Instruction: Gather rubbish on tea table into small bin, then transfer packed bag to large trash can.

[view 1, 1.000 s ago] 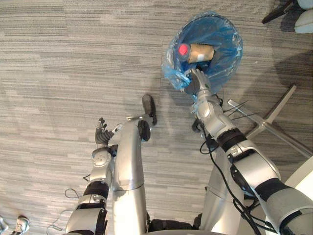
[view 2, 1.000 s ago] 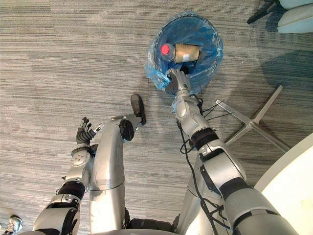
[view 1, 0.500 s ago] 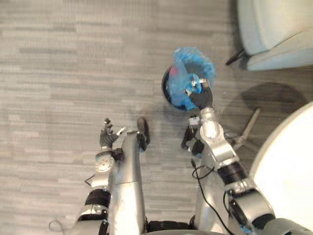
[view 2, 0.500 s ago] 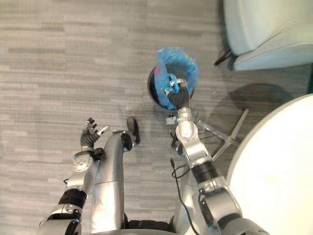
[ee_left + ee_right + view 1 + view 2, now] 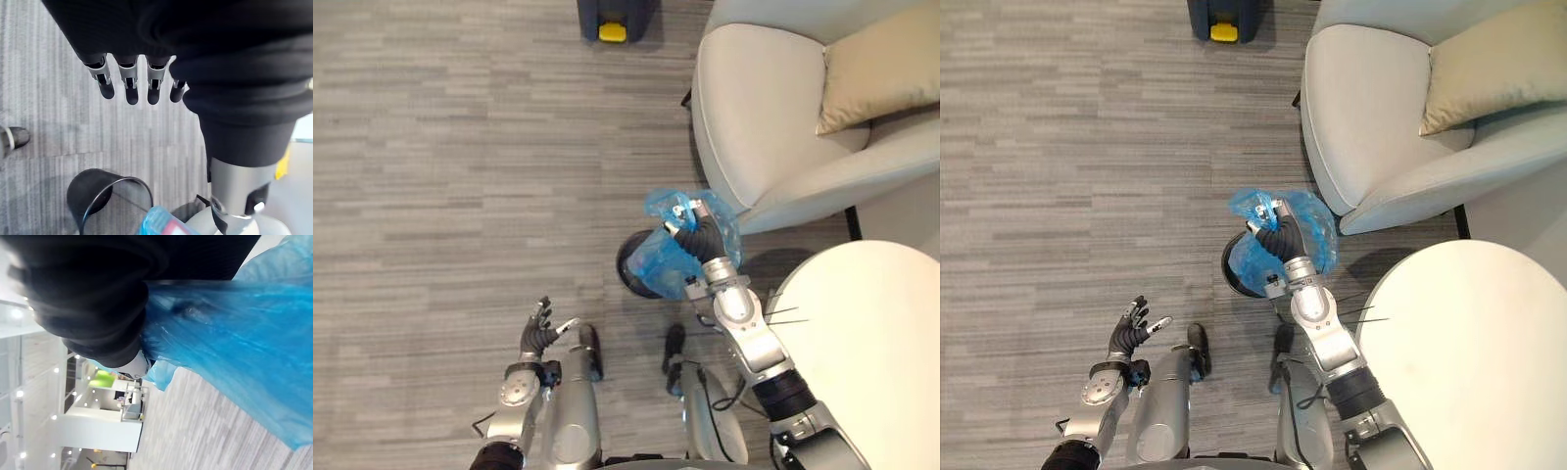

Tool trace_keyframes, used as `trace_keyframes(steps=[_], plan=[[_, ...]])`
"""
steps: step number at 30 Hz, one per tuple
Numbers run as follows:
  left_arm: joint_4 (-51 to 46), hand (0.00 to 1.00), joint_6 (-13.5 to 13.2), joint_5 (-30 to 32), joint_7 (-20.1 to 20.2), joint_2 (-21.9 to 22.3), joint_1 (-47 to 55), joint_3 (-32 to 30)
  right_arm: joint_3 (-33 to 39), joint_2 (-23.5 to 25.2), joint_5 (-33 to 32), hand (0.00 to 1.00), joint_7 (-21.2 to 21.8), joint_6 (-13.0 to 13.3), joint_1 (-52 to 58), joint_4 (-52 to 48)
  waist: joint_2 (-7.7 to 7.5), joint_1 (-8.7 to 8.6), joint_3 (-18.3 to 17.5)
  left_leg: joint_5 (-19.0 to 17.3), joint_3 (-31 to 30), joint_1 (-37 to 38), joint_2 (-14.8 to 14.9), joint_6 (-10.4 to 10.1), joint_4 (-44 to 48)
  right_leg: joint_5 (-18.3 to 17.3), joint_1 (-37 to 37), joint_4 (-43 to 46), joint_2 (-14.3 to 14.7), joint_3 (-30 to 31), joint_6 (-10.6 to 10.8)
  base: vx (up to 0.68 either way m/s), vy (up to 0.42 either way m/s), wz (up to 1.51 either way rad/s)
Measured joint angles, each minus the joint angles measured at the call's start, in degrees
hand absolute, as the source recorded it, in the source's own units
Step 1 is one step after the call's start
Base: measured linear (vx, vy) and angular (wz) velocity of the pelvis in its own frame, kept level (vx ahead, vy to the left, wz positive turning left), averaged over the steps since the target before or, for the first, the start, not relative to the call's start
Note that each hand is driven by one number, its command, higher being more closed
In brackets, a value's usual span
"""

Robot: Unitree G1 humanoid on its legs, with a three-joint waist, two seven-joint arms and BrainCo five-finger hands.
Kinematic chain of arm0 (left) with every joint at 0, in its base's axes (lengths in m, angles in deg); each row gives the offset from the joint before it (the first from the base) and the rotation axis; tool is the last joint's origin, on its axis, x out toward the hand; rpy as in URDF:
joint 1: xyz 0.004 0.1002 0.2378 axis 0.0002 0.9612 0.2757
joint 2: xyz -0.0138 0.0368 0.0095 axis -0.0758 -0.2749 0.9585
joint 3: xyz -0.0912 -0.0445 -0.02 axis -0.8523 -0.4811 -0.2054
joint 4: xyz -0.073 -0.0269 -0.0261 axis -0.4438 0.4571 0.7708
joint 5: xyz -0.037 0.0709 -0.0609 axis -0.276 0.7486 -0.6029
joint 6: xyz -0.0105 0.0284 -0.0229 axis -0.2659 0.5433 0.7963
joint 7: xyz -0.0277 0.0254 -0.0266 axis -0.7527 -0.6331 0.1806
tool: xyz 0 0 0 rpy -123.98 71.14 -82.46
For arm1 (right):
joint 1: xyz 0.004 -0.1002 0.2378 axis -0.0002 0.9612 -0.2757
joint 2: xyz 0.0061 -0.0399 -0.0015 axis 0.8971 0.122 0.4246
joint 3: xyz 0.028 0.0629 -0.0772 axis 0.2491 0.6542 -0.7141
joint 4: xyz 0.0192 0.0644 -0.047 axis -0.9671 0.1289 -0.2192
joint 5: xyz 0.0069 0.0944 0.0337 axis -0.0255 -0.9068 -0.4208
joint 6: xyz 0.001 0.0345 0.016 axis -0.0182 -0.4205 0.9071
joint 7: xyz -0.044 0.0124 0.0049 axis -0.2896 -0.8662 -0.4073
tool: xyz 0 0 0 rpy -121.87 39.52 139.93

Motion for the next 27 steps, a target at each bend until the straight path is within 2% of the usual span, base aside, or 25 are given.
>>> trace_keyframes(steps=[1,2,3,4,5,6,7,8,9,10,11,12,13,14,15,16,17,18,19,20,21,23,24,27], plan=[[-2.1,0.0,0.0,1.0,0.0,-0.2,1.4,-0.9,0.0,0.0,1.2,1.0,0.0,0.3,0.0,-0.2,-0.06,0.35,-1.6,0.5,-1.3,-0.3,-0.7,-0.4,-0.1,-2.1,2.8,3.7,1.0,0.4,1.5,-0.11,-0.131,0.44],[-3.1,0.0,0.0,1.1,-0.1,-0.2,2.0,-0.9,0.0,-0.2,1.8,1.0,0.0,0.4,0.0,-0.3,-0.14,0.42,-2.5,1.0,-1.8,-0.8,-1.1,-0.4,-0.2,-2.9,4.5,3.8,1.4,0.6,2.0,-0.09,-0.12,0.48],[-4.7,0.0,0.0,1.3,-0.1,-0.2,2.9,-0.9,-0.1,-0.8,2.0,1.0,0.1,0.6,-0.5,-0.4,-0.18,0.85,-3.4,2.0,-2.2,-1.4,-2.0,-0.6,-0.9,-5.7,6.6,0.8,1.8,0.9,1.8,-0.12,-0.112,0.35],[-6.5,0.0,0.0,1.5,-0.1,0.6,4.0,-1.2,0.0,-2.3,2.0,1.0,0.2,0.6,-1.4,-0.4,0.6,2.04,-4.1,4.5,-3.1,-2.2,-2.9,-0.9,-2.8,-8.1,8.2,-4.9,2.9,0.9,1.5,-0.19,-0.084,0.33],[-8.0,0.0,0.1,1.5,-0.2,1.6,5.1,-1.3,-0.1,-3.9,2.0,1.0,0.3,0.6,-1.5,-0.4,1.82,2.73,-5.1,7.0,-3.9,-3.1,-3.2,-1.1,-5.3,-8.8,9.1,-9.8,4.0,0.4,0.9,-0.24,-0.091,0.35],[-10.1,0.0,0.1,1.6,-0.1,2.4,6.3,-0.8,0.1,-5.7,2.0,1.0,0.3,0.6,-1.7,-0.3,2.84,2.92,-5.8,9.9,-5.0,-4.1,-3.1,-1.5,-8.1,-9.3,10.0,-14.7,5.3,0.1,0.0,-0.27,-0.131,0.61],[-13.2,0.0,0.0,1.6,0.1,3.6,7.1,0.0,0.7,-8.8,1.9,1.0,0.6,0.3,-2.7,0.3,4.56,2.96,-5.8,14.1,-7.5,-5.3,-2.8,-2.4,-11.5,-10.1,11.1,-19.6,7.4,-0.3,-2.3,-0.24,-0.151,0.6],[-13.6,0.0,0.1,1.6,0.1,3.8,7.1,0.4,0.9,-9.6,1.8,1.0,0.7,0.2,-2.8,0.6,5.38,3.0,-5.7,15.3,-8.2,-5.3,-2.6,-2.8,-12.3,-9.5,11.1,-19.8,8.0,-1.0,-2.8,-0.3,-0.177,0.82],[-15.8,0.0,0.2,1.6,0.2,3.9,7.6,1.7,1.3,-11.6,1.7,1.0,1.1,0.0,-2.8,2.0,6.35,2.8,-5.8,20.1,-10.8,-4.7,-2.5,-5.1,-16.4,-8.8,11.0,-19.6,8.7,-3.5,-3.6,-0.34,-0.161,0.88],[-18.5,0.0,0.1,1.6,0.9,3.4,7.7,2.7,1.8,-12.8,1.7,1.0,1.6,-0.6,-2.7,3.1,6.38,2.87,-5.8,26.3,-12.5,-3.3,-3.2,-9.6,-21.7,-8.1,10.5,-19.2,8.3,-6.1,-5.1,-0.35,-0.145,0.94],[-19.6,0.0,0.1,1.6,1.3,3.2,7.7,3.1,2.3,-13.1,1.5,1.0,1.7,-0.8,-2.7,3.1,6.2,2.82,-5.8,27.2,-12.4,-3.2,-3.1,-12.1,-22.6,-8.2,10.6,-19.5,7.6,-7.4,-6.1,-0.34,-0.116,0.92],[-21.0,0.0,0.1,1.9,1.8,2.4,7.2,4.1,3.4,-13.4,1.2,1.0,2.2,-0.8,-2.8,3.0,5.5,2.01,-5.7,22.1,-10.1,-4.6,-3.8,-8.8,-15.9,-7.5,10.3,-19.6,6.1,-9.4,-6.8,-0.29,-0.085,0.85],[-21.5,0.0,-0.2,2.4,2.5,1.0,6.5,4.9,3.5,-13.5,0.7,1.0,2.7,-0.8,-2.8,2.3,4.61,1.16,-6.1,14.9,-7.9,-5.6,-4.4,-3.7,-6.7,-6.4,9.5,-19.7,4.2,-10.4,-6.8,-0.26,-0.079,0.8],[-21.5,0.0,-0.2,2.8,2.6,0.4,5.9,5.3,3.5,-13.6,0.4,1.0,2.9,-0.8,-2.7,1.6,4.52,0.71,-6.1,11.7,-7.3,-5.4,-4.3,-2.9,-2.7,-5.7,9.3,-20.1,3.6,-10.7,-6.7,-0.22,-0.039,0.59],[-21.6,0.0,-0.4,3.4,2.6,-0.6,4.8,5.5,3.2,-13.6,-0.6,1.0,3.5,-0.7,-2.8,0.5,4.67,0.18,-6.1,5.4,-6.9,-3.8,-3.0,-3.0,2.5,-4.2,9.1,-21.2,3.1,-11.1,-6.7,-0.16,0.01,0.27],[-21.6,0.0,-0.6,3.6,2.5,-1.0,4.1,5.6,3.1,-13.7,-0.8,1.0,3.9,-0.7,-2.8,-0.2,4.72,0.15,-6.2,3.0,-7.0,-2.2,-2.1,-3.6,3.8,-3.4,8.9,-21.8,3.1,-11.0,-6.7,-0.19,0.058,0.16],[-21.6,0.0,-0.6,4.6,2.4,-1.6,2.1,6.2,2.7,-14.1,-1.2,1.0,4.6,-0.7,-2.8,-1.3,4.82,-0.14,-6.2,-0.9,-7.5,1.2,-0.4,-5.0,4.2,-2.1,8.8,-23.1,3.2,-10.9,-6.5,-0.17,0.096,0.02],[-21.5,0.0,-0.6,5.9,2.3,-2.0,-0.3,7.3,2.5,-14.5,-1.6,1.0,5.4,-0.7,-2.8,-2.1,5.05,-0.42,-6.4,-3.2,-7.8,4.5,0.4,-6.9,1.4,-0.8,8.8,-24.5,3.6,-10.9,-6.2,-0.16,0.102,0.04],[-21.4,0.0,-0.7,6.7,2.3,-2.1,-1.4,8.2,2.1,-14.7,-1.9,1.0,5.7,-0.7,-2.8,-2.5,5.32,-0.6,-6.6,-3.7,-8.0,6.4,0.5,-7.8,-1.9,-0.2,8.8,-25.2,3.8,-10.9,-5.9,-0.14,0.118,0.06],[-20.6,0.0,-0.8,8.0,2.4,-2.5,-3.5,10.1,1.6,-14.5,-2.8,1.0,6.6,-0.7,-3.3,-3.0,5.49,-1.37,-7.2,-3.1,-8.6,9.2,0.2,-9.6,-9.4,1.4,8.7,-27.0,4.1,-10.8,-5.3,-0.13,0.151,-0.04],[-19.4,0.0,-0.8,9.5,2.4,-3.2,-5.1,12.1,0.3,-13.7,-3.2,1.0,6.9,-0.7,-3.4,-3.4,4.58,-1.68,-8.6,-0.1,-8.0,10.5,-0.9,-9.8,-13.8,3.8,8.6,-29.9,4.0,-10.0,-4.5,-0.1,0.13,-0.12],[-18.1,0.0,-0.8,11.0,2.5,-3.5,-6.2,14.0,-2.2,-13.2,-3.6,1.0,7.9,-0.7,-3.6,-5.9,3.91,-2.0,-10.2,2.0,-6.9,11.4,-1.9,-9.1,-17.2,6.8,8.7,-33.4,4.0,-8.8,-3.8,-0.05,0.139,-0.21],[-17.4,0.0,-0.7,11.7,2.5,-3.5,-6.5,14.7,-4.2,-13.1,-3.9,1.0,8.2,-0.7,-4.4,-8.0,3.77,-2.9,-10.5,2.7,-6.6,11.7,-2.4,-8.7,-17.7,8.6,9.7,-35.8,4.2,-7.6,-3.4,-0.03,0.155,-0.16],[-14.5,0.0,0.4,12.3,2.5,-1.9,-7.4,16.7,-10.0,-10.8,-5.4,1.0,9.6,-0.7,-8.2,-10.3,3.65,-2.89,-11.6,2.8,-4.2,13.8,-2.8,-8.6,-18.4,12.3,12.3,-40.5,4.6,-4.4,-2.7,-0.03,0.119,-0.36]])
